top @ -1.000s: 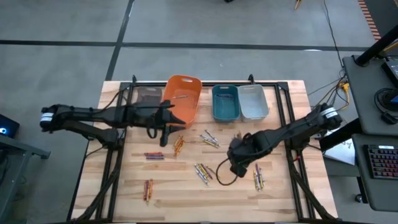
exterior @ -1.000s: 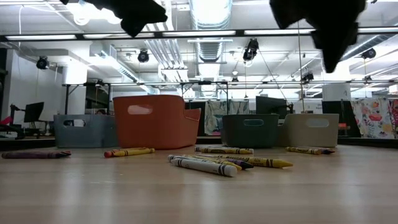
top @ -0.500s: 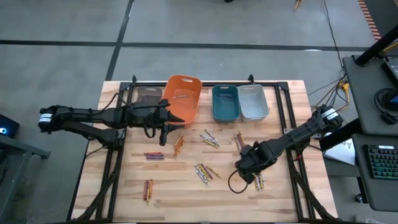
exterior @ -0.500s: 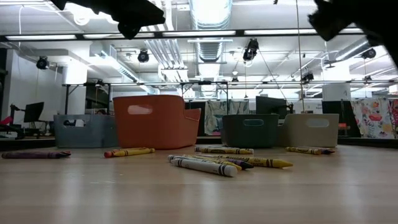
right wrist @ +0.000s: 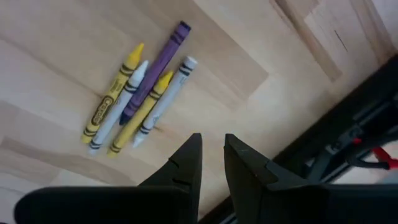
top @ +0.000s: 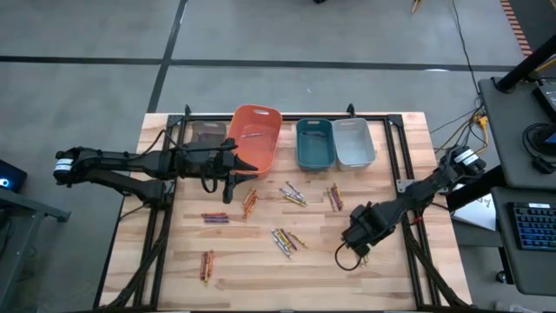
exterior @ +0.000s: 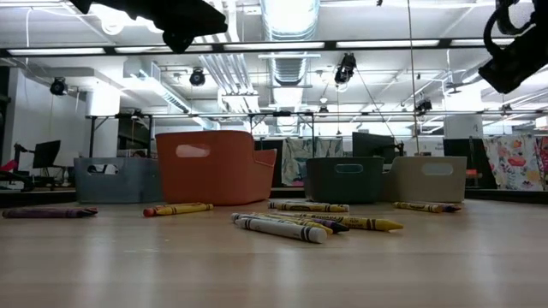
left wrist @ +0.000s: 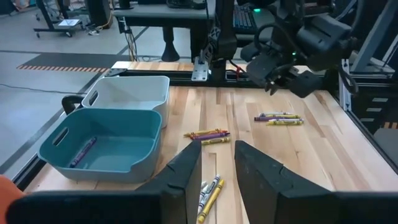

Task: Sort crayons
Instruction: Put the white crayon into the orange bin

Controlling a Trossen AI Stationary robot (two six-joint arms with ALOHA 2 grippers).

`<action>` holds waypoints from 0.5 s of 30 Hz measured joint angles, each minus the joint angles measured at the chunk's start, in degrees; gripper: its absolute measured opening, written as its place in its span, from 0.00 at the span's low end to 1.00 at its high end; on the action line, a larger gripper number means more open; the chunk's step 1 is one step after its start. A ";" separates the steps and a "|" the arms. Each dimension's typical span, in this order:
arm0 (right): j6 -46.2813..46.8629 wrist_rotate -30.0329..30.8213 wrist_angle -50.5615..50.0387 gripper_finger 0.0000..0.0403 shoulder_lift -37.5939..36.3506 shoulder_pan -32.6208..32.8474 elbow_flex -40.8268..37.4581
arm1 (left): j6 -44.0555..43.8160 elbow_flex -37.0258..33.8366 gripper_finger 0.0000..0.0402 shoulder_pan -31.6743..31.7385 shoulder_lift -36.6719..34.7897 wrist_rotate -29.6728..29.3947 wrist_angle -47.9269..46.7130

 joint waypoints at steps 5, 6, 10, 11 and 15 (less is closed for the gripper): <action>2.95 2.50 4.26 0.15 -4.98 0.00 -4.73 | -0.39 0.00 0.20 0.00 0.00 -0.02 0.03; 4.00 3.35 4.79 0.15 -6.04 0.00 -5.65 | -0.42 0.00 0.20 0.00 0.00 -0.02 0.01; 8.17 5.45 8.43 0.15 -9.84 -0.02 -9.33 | -0.42 0.02 0.20 0.00 0.00 -0.02 0.03; 9.16 6.04 9.20 0.15 -10.59 -0.02 -10.10 | -0.43 0.02 0.20 0.00 0.00 -0.02 0.08; 12.12 7.01 13.26 0.15 -12.26 -0.02 -11.88 | -0.78 0.02 0.20 0.00 0.00 -0.02 0.17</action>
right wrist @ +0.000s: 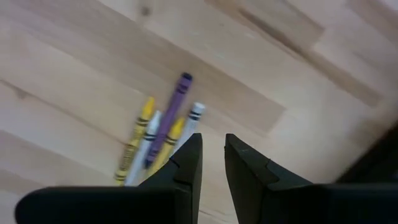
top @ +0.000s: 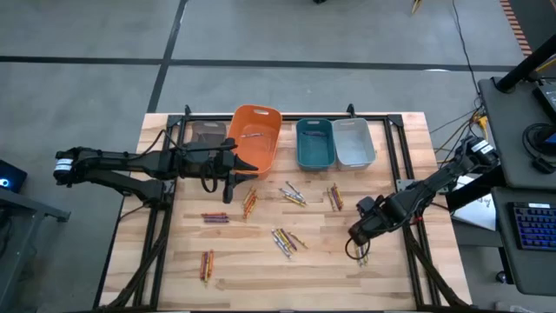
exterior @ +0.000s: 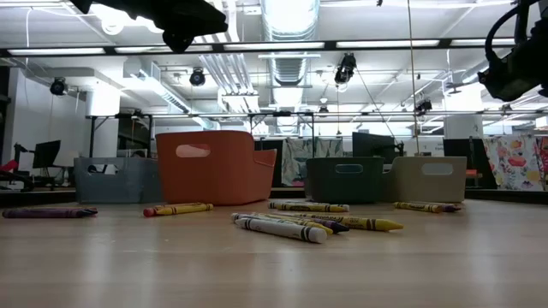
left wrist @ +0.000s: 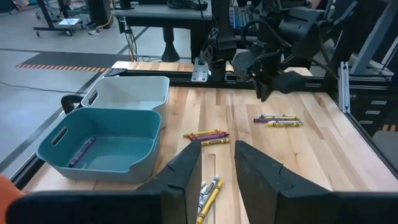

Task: Sort crayons
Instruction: Put the white crayon into the orange bin

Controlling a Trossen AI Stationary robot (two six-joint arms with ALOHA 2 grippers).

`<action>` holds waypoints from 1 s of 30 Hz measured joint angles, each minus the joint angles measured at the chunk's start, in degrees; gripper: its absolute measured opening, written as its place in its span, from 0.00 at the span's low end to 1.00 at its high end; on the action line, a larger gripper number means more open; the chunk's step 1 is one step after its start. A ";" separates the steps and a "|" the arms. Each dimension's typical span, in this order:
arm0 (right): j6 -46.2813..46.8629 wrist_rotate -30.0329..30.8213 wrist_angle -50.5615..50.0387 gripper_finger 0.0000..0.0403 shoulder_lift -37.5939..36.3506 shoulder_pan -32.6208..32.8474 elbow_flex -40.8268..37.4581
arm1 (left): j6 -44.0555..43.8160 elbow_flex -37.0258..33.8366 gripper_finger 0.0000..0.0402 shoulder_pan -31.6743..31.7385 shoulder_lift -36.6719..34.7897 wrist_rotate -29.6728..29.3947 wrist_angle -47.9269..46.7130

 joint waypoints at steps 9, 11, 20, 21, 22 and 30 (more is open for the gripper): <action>4.60 0.45 3.18 0.22 1.79 0.00 -0.04 | -0.27 0.02 0.20 0.00 0.07 0.00 0.78; 5.28 0.42 3.37 0.25 2.73 0.00 -0.04 | -0.27 0.02 0.20 0.00 0.12 -0.02 0.99; 6.32 0.45 4.03 0.34 4.24 0.02 -0.22 | -0.34 0.02 0.20 0.00 0.20 0.00 1.11; 6.74 0.44 4.04 0.34 4.24 0.02 -0.30 | -0.52 0.02 0.20 0.00 0.20 0.00 1.11; 6.89 0.43 3.90 0.34 4.24 0.02 -0.40 | -0.69 0.02 0.20 0.00 0.20 0.00 1.11; 6.92 0.45 4.21 0.32 5.29 0.02 -0.83 | -0.73 0.02 0.20 0.00 0.20 0.00 1.06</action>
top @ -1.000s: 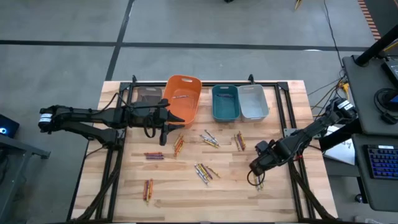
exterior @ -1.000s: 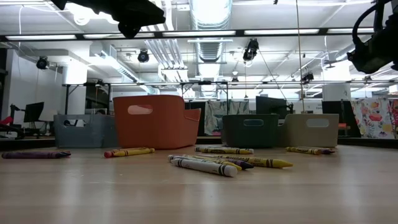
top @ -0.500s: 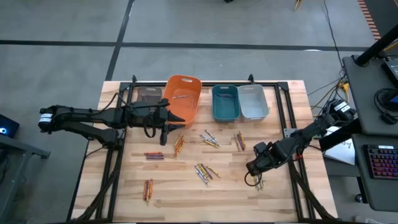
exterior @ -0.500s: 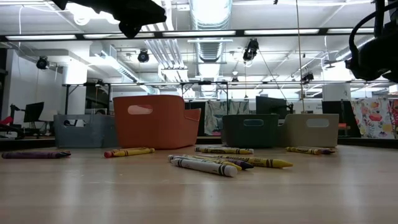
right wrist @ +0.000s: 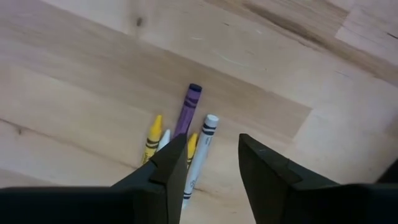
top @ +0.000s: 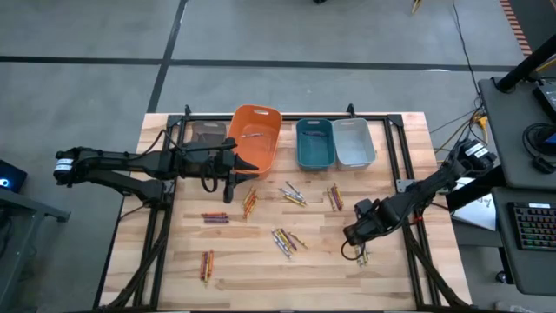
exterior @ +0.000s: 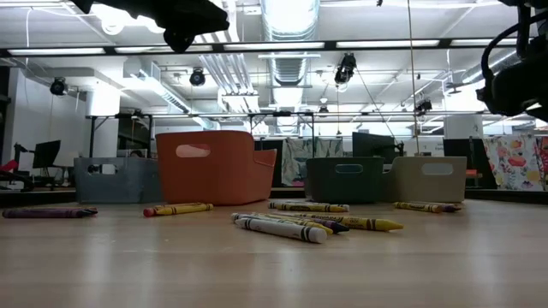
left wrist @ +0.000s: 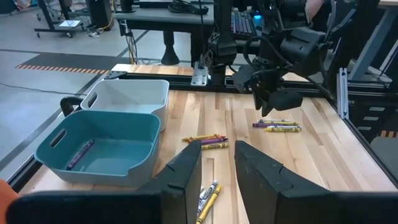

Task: Sort crayons
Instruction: Put the white crayon into the orange bin

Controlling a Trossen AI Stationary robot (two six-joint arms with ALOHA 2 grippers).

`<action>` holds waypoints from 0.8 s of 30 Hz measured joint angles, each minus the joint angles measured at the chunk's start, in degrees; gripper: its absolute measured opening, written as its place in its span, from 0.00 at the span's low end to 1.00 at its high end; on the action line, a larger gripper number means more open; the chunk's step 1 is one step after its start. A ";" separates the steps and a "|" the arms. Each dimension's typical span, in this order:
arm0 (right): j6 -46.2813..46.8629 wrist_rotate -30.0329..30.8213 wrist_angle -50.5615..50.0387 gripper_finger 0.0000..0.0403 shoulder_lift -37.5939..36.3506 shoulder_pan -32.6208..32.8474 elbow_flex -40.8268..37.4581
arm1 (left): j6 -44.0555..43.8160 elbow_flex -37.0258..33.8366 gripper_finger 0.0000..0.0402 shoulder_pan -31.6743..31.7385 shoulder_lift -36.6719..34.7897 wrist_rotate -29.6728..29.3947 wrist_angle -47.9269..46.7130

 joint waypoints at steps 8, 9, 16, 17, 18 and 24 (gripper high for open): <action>-0.03 -0.97 0.16 0.32 1.64 0.00 -0.59 | -0.63 0.00 0.20 0.00 0.00 0.02 -0.22; 0.00 -1.00 0.16 0.32 1.64 0.00 -0.66 | -0.62 0.00 0.20 0.00 0.00 0.02 -0.24; 1.36 -1.43 0.36 0.31 1.64 0.00 -1.63 | -0.63 0.00 0.20 0.00 0.00 0.04 -0.22; 1.49 -1.54 0.54 0.31 1.63 0.00 -1.81 | -0.63 0.00 0.20 0.00 0.00 0.04 -0.22; 1.52 -1.53 1.03 0.31 1.62 0.00 -2.04 | -0.63 0.00 0.20 0.00 0.00 0.06 -0.22; 1.82 -1.51 5.40 0.31 1.62 0.00 -4.09 | -0.63 0.00 0.20 0.00 0.00 0.07 -0.24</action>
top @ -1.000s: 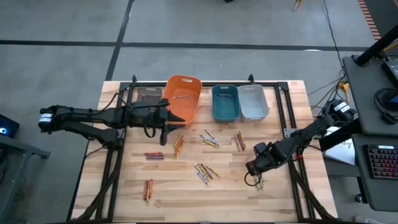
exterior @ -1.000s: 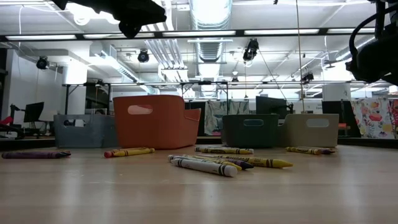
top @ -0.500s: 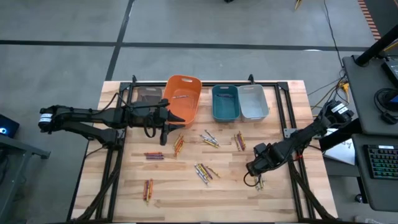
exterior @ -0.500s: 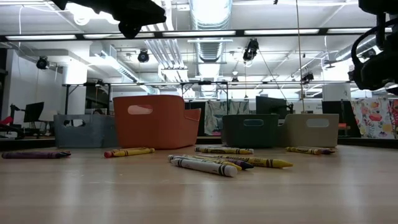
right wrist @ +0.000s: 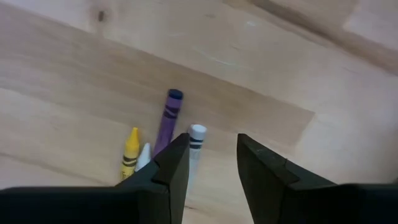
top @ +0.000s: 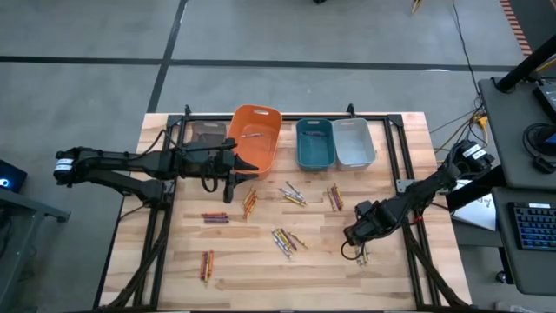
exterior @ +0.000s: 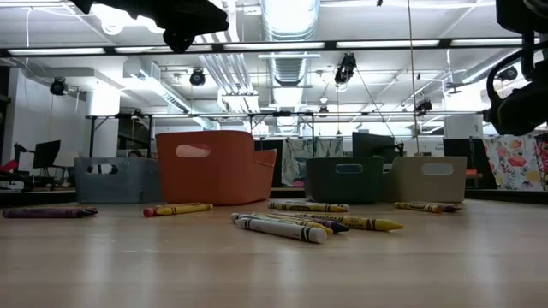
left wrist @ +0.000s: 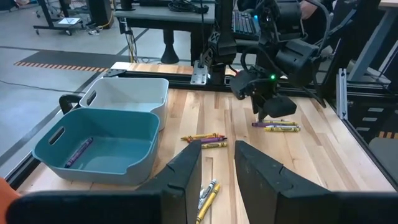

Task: Sort crayons
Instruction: Put the white crayon into the orange bin

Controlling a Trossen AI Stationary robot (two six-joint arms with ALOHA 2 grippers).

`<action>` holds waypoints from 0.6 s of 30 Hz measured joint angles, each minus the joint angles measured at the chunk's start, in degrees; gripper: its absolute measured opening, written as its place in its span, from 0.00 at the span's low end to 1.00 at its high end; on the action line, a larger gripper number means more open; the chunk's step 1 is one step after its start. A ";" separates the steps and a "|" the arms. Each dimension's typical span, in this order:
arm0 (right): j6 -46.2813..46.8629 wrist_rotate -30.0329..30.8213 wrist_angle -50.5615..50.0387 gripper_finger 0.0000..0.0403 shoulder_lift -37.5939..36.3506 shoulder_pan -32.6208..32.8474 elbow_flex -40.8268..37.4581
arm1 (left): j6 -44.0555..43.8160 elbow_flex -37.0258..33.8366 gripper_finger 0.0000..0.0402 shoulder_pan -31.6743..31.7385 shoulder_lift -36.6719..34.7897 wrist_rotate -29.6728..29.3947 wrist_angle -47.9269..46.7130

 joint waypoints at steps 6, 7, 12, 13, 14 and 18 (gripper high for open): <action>0.51 0.02 0.99 0.31 0.00 0.00 -1.34 | 0.00 0.00 0.20 -0.01 0.00 0.02 0.02; 0.51 0.02 1.06 0.30 0.00 0.00 -1.55 | 0.01 0.00 0.20 -0.01 0.00 0.02 0.02; 0.57 0.02 1.26 0.28 -0.04 0.00 -2.43 | 0.00 0.00 0.20 -0.01 0.00 0.02 0.02; 0.67 0.03 1.36 0.28 -0.07 0.00 -2.56 | 0.00 0.00 0.20 0.00 0.00 0.02 0.02; 0.71 0.02 1.38 0.27 -0.08 0.00 -2.69 | 0.00 0.00 0.20 -0.02 0.00 0.02 0.02; 1.22 0.02 1.39 0.26 -0.11 0.00 -2.83 | 0.00 0.00 0.20 -0.01 0.00 0.02 0.06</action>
